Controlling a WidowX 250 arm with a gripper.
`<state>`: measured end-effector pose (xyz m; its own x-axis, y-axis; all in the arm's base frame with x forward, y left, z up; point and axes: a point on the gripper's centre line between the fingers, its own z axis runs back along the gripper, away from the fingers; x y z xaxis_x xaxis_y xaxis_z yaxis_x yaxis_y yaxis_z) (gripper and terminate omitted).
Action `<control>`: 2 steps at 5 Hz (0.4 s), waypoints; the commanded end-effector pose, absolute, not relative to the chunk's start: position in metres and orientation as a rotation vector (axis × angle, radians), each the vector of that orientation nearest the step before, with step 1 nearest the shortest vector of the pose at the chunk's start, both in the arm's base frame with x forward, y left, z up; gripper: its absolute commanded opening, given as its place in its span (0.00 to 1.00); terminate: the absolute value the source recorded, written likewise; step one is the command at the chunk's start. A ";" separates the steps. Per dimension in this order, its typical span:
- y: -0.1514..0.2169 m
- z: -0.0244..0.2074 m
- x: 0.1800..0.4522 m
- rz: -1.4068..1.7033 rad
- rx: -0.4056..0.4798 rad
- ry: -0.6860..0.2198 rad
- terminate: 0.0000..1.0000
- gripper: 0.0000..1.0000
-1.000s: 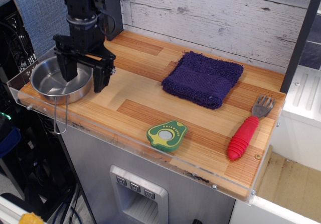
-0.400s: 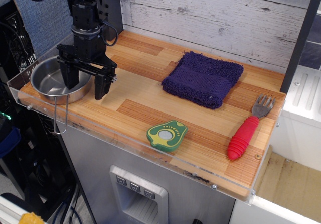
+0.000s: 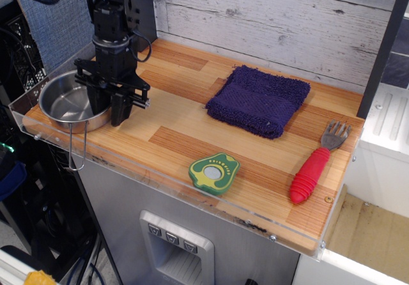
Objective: Place the metal pot on the purple cloth.
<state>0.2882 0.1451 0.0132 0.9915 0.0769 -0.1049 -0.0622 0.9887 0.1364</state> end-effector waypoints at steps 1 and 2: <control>0.146 0.039 0.293 0.074 0.165 0.052 0.00 0.00; 0.149 0.041 0.291 0.088 0.157 0.056 0.00 0.00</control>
